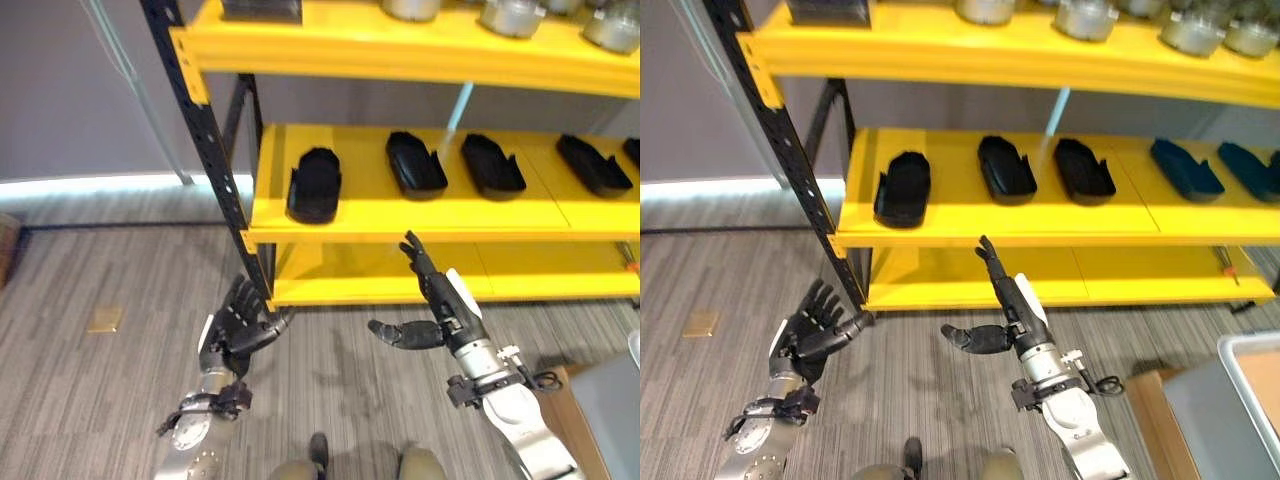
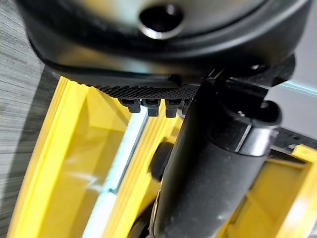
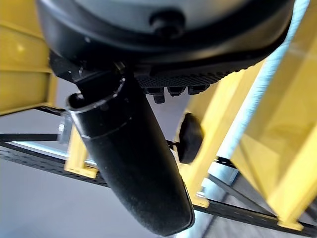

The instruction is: Move parts from the plastic box to the shelf.

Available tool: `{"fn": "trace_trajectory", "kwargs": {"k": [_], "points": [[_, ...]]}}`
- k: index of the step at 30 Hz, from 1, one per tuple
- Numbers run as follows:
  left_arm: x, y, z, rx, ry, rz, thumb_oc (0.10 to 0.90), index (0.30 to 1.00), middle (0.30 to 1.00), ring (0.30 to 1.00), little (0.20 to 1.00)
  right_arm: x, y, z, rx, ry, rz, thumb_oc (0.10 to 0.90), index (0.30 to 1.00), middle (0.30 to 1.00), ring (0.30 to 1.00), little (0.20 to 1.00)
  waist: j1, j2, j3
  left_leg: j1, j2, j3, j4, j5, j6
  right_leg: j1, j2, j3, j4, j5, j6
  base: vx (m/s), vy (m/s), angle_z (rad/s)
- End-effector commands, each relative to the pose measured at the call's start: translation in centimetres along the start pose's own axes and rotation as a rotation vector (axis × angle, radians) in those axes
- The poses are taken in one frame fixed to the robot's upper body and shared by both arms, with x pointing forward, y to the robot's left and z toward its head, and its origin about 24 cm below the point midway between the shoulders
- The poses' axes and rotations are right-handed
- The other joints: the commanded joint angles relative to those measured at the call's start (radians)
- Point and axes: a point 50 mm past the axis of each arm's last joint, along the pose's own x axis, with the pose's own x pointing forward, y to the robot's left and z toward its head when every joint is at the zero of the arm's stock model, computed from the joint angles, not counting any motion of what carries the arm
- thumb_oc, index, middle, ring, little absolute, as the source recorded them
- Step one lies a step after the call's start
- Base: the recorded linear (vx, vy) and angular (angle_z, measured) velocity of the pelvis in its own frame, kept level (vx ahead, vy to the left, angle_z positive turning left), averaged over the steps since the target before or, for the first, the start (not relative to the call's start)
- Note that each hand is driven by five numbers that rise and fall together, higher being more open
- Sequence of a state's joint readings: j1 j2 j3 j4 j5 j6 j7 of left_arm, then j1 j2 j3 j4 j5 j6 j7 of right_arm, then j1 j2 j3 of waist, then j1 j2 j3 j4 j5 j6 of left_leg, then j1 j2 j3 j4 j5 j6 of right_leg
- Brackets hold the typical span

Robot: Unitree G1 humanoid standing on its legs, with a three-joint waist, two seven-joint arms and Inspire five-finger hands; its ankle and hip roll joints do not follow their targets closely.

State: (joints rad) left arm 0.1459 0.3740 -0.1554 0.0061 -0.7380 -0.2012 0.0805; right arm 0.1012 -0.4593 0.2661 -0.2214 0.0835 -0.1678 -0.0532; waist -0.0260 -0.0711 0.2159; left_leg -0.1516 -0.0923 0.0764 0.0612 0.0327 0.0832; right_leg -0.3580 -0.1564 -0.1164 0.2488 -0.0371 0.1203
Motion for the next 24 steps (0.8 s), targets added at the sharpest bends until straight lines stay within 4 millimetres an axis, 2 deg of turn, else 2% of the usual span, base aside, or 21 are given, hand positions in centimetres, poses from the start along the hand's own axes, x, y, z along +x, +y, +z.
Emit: {"fn": "trace_trajectory", "kwargs": {"k": [1, 2, 3, 4, 8, 14, 16, 18, 20, 21, 22, 23, 24], "points": [[1.2, -3.6, 5.0, -0.024, -0.281, -0.151, 0.900, 1.000, 1.000, 1.000, 1.000, 2.4, -2.0, 4.3, -0.010, -0.260, -0.067, 0.900, 1.000, 1.000, 1.000, 1.000, -0.032, -0.023, 0.028, 0.128, 0.044, -0.095, 0.005, -0.122, -0.025, 0.104, 0.030, -0.006, -0.190, 0.166, 0.025, 0.26, -0.165, 0.01], [1.4, -3.9, 5.0, -0.040, -0.286, -0.157, 0.900, 1.000, 1.000, 1.000, 1.000, 2.4, -2.1, 4.5, -0.013, -0.271, -0.071, 0.900, 1.000, 1.000, 1.000, 1.000, -0.034, -0.028, 0.024, 0.134, 0.045, -0.103, 0.016, -0.135, -0.032, 0.132, 0.045, 0.040, -0.196, 0.158, 0.016, 0.15, -0.105, 0.04], [1.4, -3.9, 5.0, -0.040, -0.287, -0.158, 0.900, 1.000, 1.000, 1.000, 1.000, 2.4, -2.1, 4.5, -0.013, -0.271, -0.071, 0.900, 1.000, 1.000, 1.000, 1.000, -0.034, -0.031, 0.023, 0.131, 0.043, -0.103, 0.016, -0.132, -0.031, 0.130, 0.043, 0.041, -0.198, 0.160, 0.016, 0.15, -0.207, 0.36], [1.3, -4.0, 4.7, -0.075, -0.288, -0.152, 0.900, 1.000, 1.000, 1.000, 1.000, 2.2, -2.5, 5.1, -0.021, -0.298, -0.080, 0.900, 1.000, 1.000, 1.000, 1.000, -0.032, -0.034, 0.020, 0.126, 0.063, -0.090, 0.016, -0.131, -0.049, 0.142, 0.066, 0.027, -0.198, 0.161, 0.002, 0.06, -0.141, 0.50], [1.2, -4.1, 4.4, -0.078, -0.268, -0.154, 0.900, 1.000, 1.000, 1.000, 1.000, 2.1, -2.8, 4.9, -0.024, -0.292, -0.094, 0.900, 1.000, 1.000, 1.000, 1.000, -0.038, -0.032, 0.016, 0.137, 0.083, -0.092, 0.006, -0.128, -0.059, 0.155, 0.076, 0.012, -0.186, 0.145, -0.007, 0.10, -0.157, 0.20], [1.6, -5.0, 4.4, -0.090, -0.266, -0.190, 0.900, 1.000, 1.000, 1.000, 1.000, 2.2, -3.4, 4.9, -0.031, -0.294, -0.135, 0.900, 1.000, 1.000, 1.000, 1.000, -0.057, -0.021, 0.008, 0.146, 0.134, -0.102, 0.002, -0.128, -0.094, 0.151, 0.095, -0.010, -0.155, 0.099, -0.026, 0.10, -0.152, 0.22], [1.7, -5.2, 4.3, -0.094, -0.266, -0.191, 0.900, 1.000, 1.000, 1.000, 1.000, 2.4, -3.5, 5.0, -0.033, -0.301, -0.139, 0.900, 1.000, 1.000, 1.000, 1.000, -0.059, -0.019, 0.016, 0.125, 0.140, -0.101, 0.072, -0.137, -0.108, 0.157, 0.100, -0.015, -0.150, 0.086, -0.038, 0.10, -0.167, 0.08], [1.7, -5.3, 4.2, -0.111, -0.260, -0.188, 0.900, 1.000, 1.000, 1.000, 1.000, 2.5, -3.5, 5.2, -0.036, -0.308, -0.132, 0.900, 1.000, 1.000, 1.000, 1.000, -0.052, -0.021, 0.033, 0.081, 0.134, -0.101, 0.186, -0.116, -0.124, 0.178, 0.105, -0.016, -0.157, 0.081, -0.054, 0.05, -0.126, 0.15], [1.5, -5.1, 4.1, -0.107, -0.261, -0.182, 0.900, 1.000, 1.000, 1.000, 1.000, 2.6, -3.4, 5.2, -0.042, -0.311, -0.116, 0.900, 1.000, 1.000, 1.000, 1.000, -0.032, -0.023, 0.054, 0.022, 0.097, -0.138, 0.303, -0.092, -0.132, 0.198, 0.107, -0.016, -0.170, 0.083, -0.065, 0.00, -0.077, 0.09], [1.5, -5.1, 4.1, -0.107, -0.261, -0.182, 0.900, 1.000, 1.000, 1.000, 1.000, 2.6, -3.4, 5.2, -0.042, -0.311, -0.116, 0.900, 1.000, 1.000, 1.000, 1.000, -0.033, -0.023, 0.054, 0.019, 0.098, -0.139, 0.309, -0.094, -0.132, 0.198, 0.107, -0.017, -0.170, 0.083, -0.065, -0.02, -0.057, 0.03], [1.6, -5.4, 4.2, -0.113, -0.264, -0.181, 0.900, 1.000, 1.000, 1.000, 1.000, 2.7, -3.4, 5.3, -0.045, -0.314, -0.113, 0.900, 1.000, 1.000, 1.000, 1.000, -0.021, -0.028, 0.070, -0.034, 0.071, -0.167, 0.356, -0.067, -0.136, 0.209, 0.101, -0.018, -0.183, 0.085, -0.067, -0.01, -0.043, -0.01], [1.6, -5.4, 4.3, -0.116, -0.270, -0.182, 0.900, 1.000, 1.000, 1.000, 1.000, 2.7, -3.6, 5.4, -0.049, -0.317, -0.120, 0.900, 1.000, 1.000, 1.000, 1.000, -0.025, -0.033, 0.068, -0.053, 0.093, -0.154, 0.319, -0.067, -0.133, 0.213, 0.093, -0.020, -0.194, 0.086, -0.062, 0.06, 0.022, 0.31], [1.5, -5.1, 4.4, -0.111, -0.274, -0.172, 0.900, 1.000, 1.000, 1.000, 1.000, 2.5, -3.7, 5.2, -0.043, -0.314, -0.139, 0.900, 1.000, 1.000, 1.000, 1.000, -0.024, -0.039, 0.058, -0.057, 0.175, -0.145, 0.129, -0.041, -0.134, 0.223, 0.079, -0.006, -0.212, 0.090, -0.046, 0.13, 0.188, 0.49]]}}
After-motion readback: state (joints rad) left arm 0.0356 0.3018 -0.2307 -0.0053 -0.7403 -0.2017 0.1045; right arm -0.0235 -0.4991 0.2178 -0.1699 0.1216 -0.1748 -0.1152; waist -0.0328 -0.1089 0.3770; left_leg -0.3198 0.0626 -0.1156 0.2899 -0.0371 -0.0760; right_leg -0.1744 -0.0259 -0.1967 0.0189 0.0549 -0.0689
